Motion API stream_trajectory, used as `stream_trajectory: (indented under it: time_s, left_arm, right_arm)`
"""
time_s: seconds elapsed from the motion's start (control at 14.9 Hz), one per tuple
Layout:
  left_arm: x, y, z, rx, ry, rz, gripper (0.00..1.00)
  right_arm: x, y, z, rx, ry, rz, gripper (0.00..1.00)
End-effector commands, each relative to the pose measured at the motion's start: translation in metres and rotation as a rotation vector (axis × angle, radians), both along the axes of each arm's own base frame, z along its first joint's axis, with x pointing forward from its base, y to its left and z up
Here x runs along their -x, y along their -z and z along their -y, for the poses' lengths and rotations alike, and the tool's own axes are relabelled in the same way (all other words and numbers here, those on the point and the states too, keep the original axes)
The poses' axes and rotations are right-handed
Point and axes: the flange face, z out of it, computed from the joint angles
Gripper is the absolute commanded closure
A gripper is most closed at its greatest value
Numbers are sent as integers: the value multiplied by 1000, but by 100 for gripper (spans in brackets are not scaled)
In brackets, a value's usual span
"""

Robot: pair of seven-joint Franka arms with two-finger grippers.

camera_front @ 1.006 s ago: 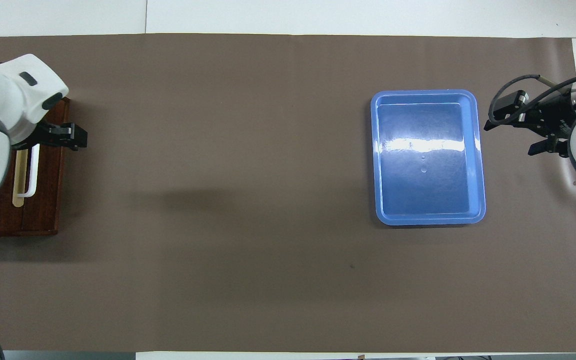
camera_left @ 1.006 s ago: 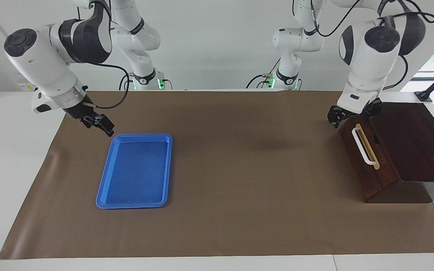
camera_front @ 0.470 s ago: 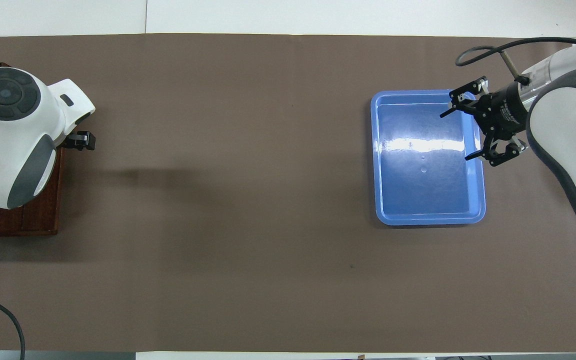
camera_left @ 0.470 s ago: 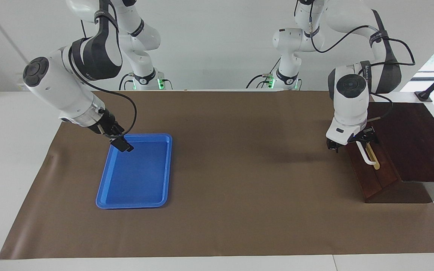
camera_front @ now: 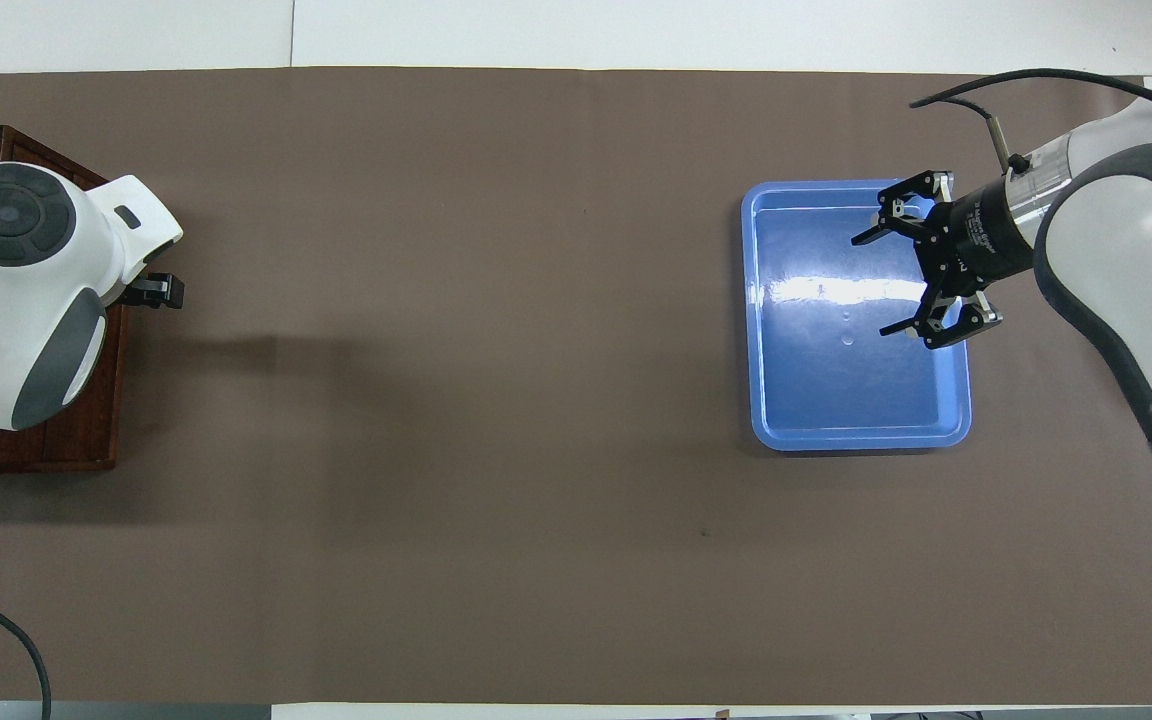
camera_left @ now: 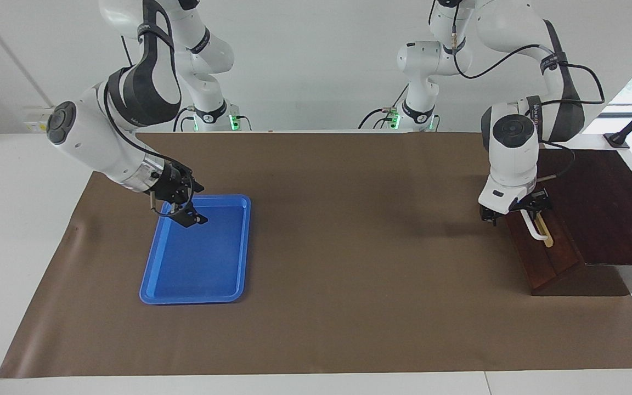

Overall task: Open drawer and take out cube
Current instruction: 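Pull the drawer open with the left gripper while the right gripper rises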

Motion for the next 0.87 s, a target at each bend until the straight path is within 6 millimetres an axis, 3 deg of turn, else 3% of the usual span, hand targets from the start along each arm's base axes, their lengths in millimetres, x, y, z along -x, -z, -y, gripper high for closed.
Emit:
stream_trajectory:
  time_s: [0.0, 0.34, 0.67, 0.8]
  left_arm:
    - [11, 4, -5, -6, 11, 16, 0]
    - [9, 24, 9, 8, -9, 26, 0]
    - [9, 23, 45, 24, 4, 61, 0]
    - [11, 22, 64, 27, 30, 59, 0]
  right_arm:
    - [14, 3, 0, -18, 45, -8, 1]
    - [19, 11, -2, -46, 88, -10, 1]
    - [25, 18, -3, -74, 166, -25, 2]
    - [27, 21, -15, -69, 166, -26, 2]
